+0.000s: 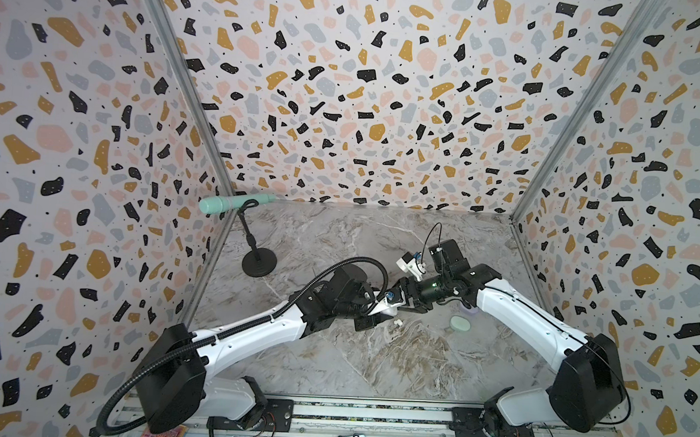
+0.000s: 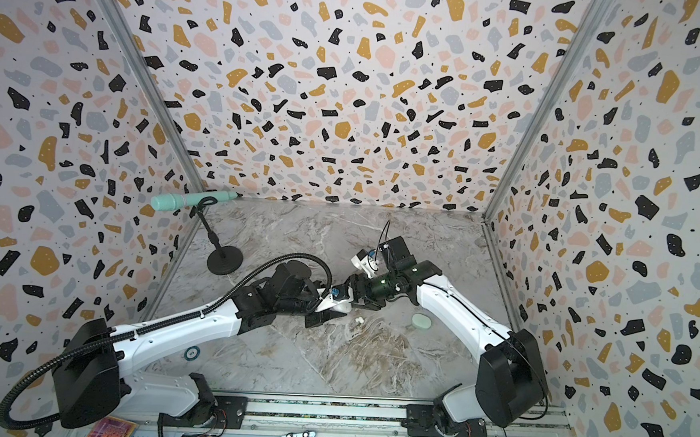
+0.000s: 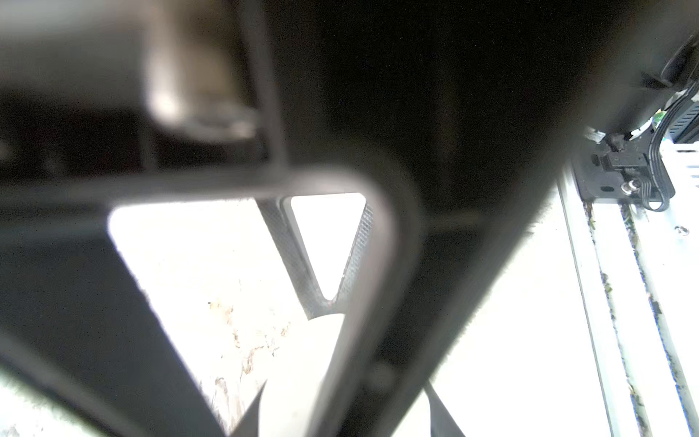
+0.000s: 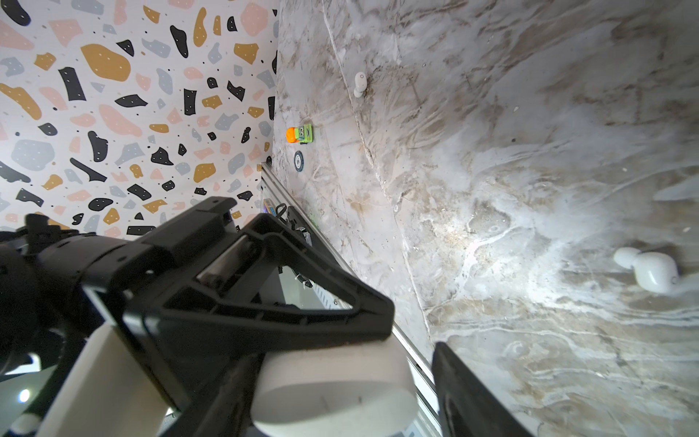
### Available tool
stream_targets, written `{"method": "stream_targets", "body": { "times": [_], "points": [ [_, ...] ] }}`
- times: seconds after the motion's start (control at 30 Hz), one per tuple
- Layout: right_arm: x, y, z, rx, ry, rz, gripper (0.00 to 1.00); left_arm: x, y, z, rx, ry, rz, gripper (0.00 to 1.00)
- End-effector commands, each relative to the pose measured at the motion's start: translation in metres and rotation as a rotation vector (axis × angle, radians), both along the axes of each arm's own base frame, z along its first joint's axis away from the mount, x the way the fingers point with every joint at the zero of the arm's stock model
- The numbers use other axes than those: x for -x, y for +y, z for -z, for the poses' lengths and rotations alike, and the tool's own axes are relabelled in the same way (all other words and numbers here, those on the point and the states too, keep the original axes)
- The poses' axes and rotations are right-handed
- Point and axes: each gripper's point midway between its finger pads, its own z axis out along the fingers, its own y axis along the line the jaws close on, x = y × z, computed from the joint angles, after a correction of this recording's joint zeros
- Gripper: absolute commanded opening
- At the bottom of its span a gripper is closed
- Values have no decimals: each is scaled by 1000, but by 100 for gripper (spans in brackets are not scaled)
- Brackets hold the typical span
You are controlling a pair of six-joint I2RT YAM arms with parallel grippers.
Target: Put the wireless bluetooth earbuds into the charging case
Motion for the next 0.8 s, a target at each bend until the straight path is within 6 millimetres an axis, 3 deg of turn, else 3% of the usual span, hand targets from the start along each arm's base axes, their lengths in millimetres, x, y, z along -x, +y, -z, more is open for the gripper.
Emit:
{"method": "stream_targets", "body": {
  "times": [0.0, 0.33, 0.5, 0.63, 0.77],
  "points": [
    [-1, 0, -34, -76, -80, 4, 75, 7, 3, 6, -29, 28, 4, 6],
    [-6, -16, -25, -61, -78, 63, 76, 12, 3, -4, 43, 60, -3, 6],
    [-16, -42, -2, 3, -93, 145, 76, 21, 0, -16, 152, 128, 13, 7],
    [-22, -63, 17, 78, -163, 176, 77, 25, 0, -27, 263, 194, 31, 7],
    [-23, -70, 12, 106, -321, 157, 78, 23, 1, -48, 410, 248, 63, 7]
  ]
}}
